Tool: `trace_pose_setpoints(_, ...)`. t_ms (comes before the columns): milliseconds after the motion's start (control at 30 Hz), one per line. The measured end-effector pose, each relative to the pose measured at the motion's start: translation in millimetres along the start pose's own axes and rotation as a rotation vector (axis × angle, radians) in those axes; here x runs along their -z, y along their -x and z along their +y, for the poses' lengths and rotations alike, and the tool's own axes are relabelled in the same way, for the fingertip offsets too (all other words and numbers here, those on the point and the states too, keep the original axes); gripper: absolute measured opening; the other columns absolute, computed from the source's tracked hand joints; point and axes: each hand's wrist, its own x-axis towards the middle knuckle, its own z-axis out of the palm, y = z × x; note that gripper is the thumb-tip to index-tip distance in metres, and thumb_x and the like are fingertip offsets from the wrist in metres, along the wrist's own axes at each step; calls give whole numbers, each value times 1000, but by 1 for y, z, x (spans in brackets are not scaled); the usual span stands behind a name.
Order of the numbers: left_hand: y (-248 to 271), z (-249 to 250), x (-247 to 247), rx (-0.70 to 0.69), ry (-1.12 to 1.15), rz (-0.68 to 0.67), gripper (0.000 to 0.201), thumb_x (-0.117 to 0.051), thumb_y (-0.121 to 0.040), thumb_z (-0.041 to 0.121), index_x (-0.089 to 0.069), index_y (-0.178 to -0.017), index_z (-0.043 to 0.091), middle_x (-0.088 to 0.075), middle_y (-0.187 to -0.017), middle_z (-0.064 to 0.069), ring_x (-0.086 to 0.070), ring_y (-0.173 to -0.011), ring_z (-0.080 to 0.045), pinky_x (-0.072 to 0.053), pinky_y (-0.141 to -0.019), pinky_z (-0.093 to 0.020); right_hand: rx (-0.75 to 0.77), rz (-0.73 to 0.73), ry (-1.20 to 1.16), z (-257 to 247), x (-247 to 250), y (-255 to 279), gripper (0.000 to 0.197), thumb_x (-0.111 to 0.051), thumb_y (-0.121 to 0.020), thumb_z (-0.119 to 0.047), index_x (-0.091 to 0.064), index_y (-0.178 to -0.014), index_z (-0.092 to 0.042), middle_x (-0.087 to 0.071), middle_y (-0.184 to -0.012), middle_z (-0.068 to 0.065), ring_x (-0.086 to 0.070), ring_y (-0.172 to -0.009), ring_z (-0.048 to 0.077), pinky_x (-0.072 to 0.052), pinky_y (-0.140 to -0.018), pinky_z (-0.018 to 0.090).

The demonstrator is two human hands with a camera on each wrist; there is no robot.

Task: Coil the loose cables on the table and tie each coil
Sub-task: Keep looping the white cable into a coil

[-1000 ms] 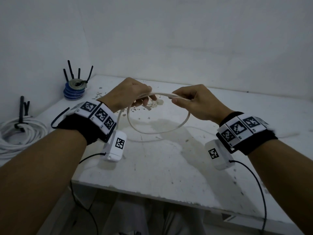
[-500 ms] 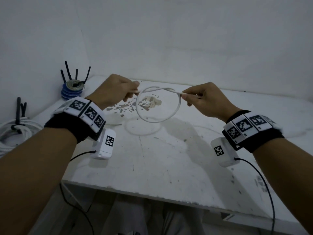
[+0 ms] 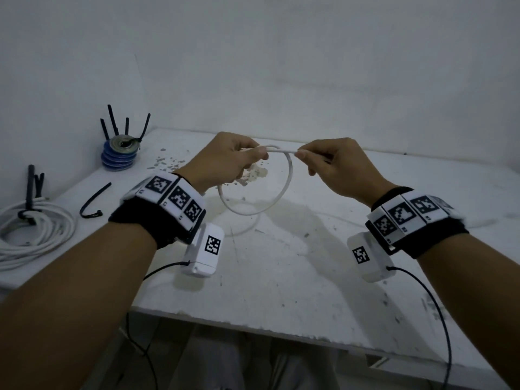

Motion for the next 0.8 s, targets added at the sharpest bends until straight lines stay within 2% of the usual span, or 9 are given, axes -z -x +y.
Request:
trace_pose_setpoints(100,0,-4,5,31,121,67,26,-55,-101,27,-72,-92,10,-39,-47,10,-32,-44,-11,-27,-43,-20,-87,-12,71,19,8,3,24,-57,-99,-37,-71,-85,-23,-68,-69,0,-64,-66,17,-52,-65,32)
trace_pose_setpoints(233,1,-9,8,11,226,134,26,-53,-102,27,-71,-92,12,-36,-47,10,-28,-40,-9,-25,-40,-17,-204,0,75,39,10,9,20,-57,-99,-37,-68,-96,-22,-74,-78,-3,-71,-78,18,-58,-79,43)
trace_pose_setpoints(300,1,-11,4,8,275,115,25,-53,-102,27,-71,-92,12,-35,-47,10,-26,-41,-9,-24,-40,-17,-295,94,-164,34,8,11,18,-65,-95,-28,-61,-107,-15,-75,-78,5,-73,-71,22,-60,-71,42)
trace_pose_setpoints(367,3,-12,-3,15,298,85,24,-53,-102,27,-69,-93,11,-34,-48,9,-26,-42,-9,-23,-41,-18,-354,186,-406,17,2,11,21,-70,-92,-20,-56,-99,-6,-74,-78,14,-72,-63,29,-56,-54,38)
trace_pose_setpoints(433,4,-13,-14,16,290,79,25,-54,-101,27,-70,-94,10,-36,-49,9,-29,-42,-8,-25,-41,-18,-385,206,-522,-1,-9,8,19,-70,-91,-16,-60,-91,0,-73,-78,17,-71,-60,28,-56,-49,34)
trace_pose_setpoints(567,6,-15,-27,18,245,240,24,-57,-100,30,-73,-97,12,-44,-58,6,-37,-50,-12,-33,-43,-19,-515,16,-687,-29,-30,-1,44,-44,-105,-36,-68,-93,-2,-75,-86,15,-71,-69,22,-57,-59,32)
trace_pose_setpoints(633,6,-17,-27,23,224,304,24,-58,-99,29,-74,-99,12,-49,-60,8,-41,-52,-12,-36,-43,-17,-552,-68,-730,-35,-35,-1,50,-42,-101,-50,-67,-96,-7,-77,-90,9,-71,-76,19,-57,-62,31)
trace_pose_setpoints(733,7,-18,-23,44,228,264,24,-56,-100,31,-73,-99,14,-52,-64,7,-42,-50,-10,-35,-44,-19,-481,-92,-609,-32,-42,4,27,-66,-94,-30,-67,-103,-4,-77,-92,6,-70,-78,15,-57,-67,30)
trace_pose_setpoints(800,8,-17,-21,94,250,220,25,-54,-101,33,-69,-105,14,-57,-76,1,-40,-47,-10,-32,-42,-20,-483,-126,-654,-30,-44,6,12,-63,-96,-15,-67,-101,-6,-76,-90,5,-68,-77,13,-55,-63,25)
